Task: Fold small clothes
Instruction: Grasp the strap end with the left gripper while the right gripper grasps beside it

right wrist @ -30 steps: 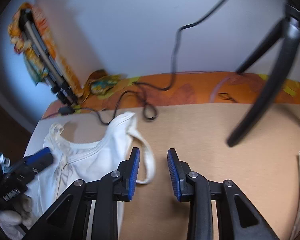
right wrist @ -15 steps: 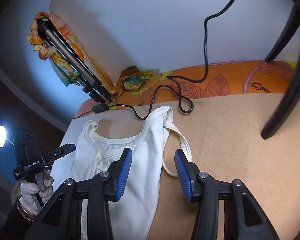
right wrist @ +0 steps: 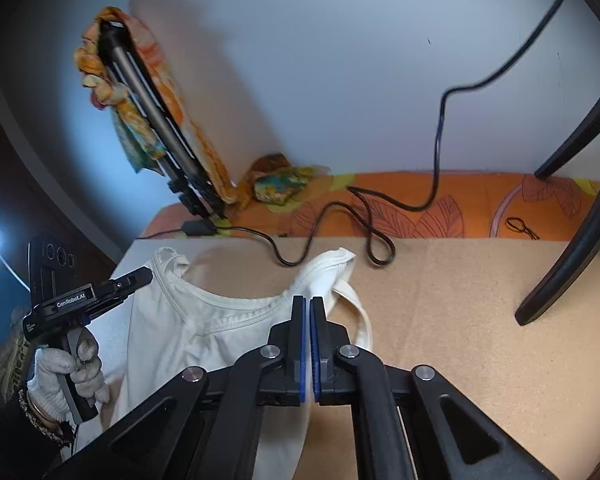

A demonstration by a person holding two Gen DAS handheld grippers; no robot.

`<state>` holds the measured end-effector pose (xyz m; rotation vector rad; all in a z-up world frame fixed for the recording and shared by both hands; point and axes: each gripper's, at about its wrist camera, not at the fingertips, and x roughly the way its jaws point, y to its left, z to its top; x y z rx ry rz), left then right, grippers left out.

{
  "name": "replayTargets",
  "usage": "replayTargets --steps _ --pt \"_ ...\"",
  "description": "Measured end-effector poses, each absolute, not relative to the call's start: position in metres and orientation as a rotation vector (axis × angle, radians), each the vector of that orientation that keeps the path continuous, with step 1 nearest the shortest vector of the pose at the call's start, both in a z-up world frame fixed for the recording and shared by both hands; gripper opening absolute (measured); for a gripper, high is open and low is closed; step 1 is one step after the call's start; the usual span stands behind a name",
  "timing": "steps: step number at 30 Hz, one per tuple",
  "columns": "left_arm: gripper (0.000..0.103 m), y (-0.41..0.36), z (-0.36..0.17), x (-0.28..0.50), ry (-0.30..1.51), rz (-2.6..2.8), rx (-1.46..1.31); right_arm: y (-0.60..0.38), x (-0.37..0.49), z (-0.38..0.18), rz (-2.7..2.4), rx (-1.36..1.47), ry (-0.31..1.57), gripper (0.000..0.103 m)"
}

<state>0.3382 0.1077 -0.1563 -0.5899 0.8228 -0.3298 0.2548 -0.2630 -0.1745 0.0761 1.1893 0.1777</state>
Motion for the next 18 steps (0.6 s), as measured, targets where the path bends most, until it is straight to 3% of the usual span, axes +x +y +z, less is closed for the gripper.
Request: replayTargets --steps 2,3,4,5,6,8,9,14,15,16,17,18 --pt "0.01 0.117 -0.162 0.342 0.863 -0.328 -0.644 -0.269 0.26 -0.18 0.158 0.1 1.224 0.013" --pt "0.012 0.121 -0.161 0.34 0.86 -0.33 -0.671 -0.271 0.262 -0.181 0.163 0.119 1.236 0.023" --pt "0.012 0.125 -0.158 0.337 0.848 -0.331 -0.678 -0.274 0.262 -0.181 0.172 0.141 1.238 0.044" --pt "0.012 0.126 -0.155 0.334 0.842 -0.337 -0.667 -0.277 0.262 -0.178 0.177 0.155 1.227 0.049" --pt "0.014 0.125 -0.152 0.334 0.843 -0.349 -0.656 -0.278 0.262 -0.177 0.189 0.161 1.222 0.049" --pt "0.035 0.121 -0.151 0.336 0.867 -0.367 -0.629 -0.28 0.264 -0.179 0.217 0.175 1.242 0.048" --pt "0.039 0.118 -0.152 0.339 0.884 -0.353 -0.613 -0.28 0.265 -0.182 0.225 0.182 1.255 0.048" --pt "0.04 0.106 -0.162 0.352 0.913 -0.33 -0.583 -0.279 0.275 -0.202 0.218 0.214 1.293 0.047" --pt "0.037 0.103 -0.163 0.355 0.91 -0.332 -0.572 -0.278 0.277 -0.205 0.218 0.22 1.299 0.044" --pt "0.033 0.101 -0.162 0.357 0.908 -0.329 -0.559 -0.277 0.279 -0.21 0.213 0.219 1.304 0.035" --pt "0.006 0.097 -0.163 0.36 0.917 -0.333 -0.544 -0.274 0.281 -0.213 0.21 0.208 1.307 0.025" --pt "0.006 0.094 -0.166 0.362 0.935 -0.345 -0.543 -0.27 0.282 -0.215 0.211 0.189 1.309 0.02"
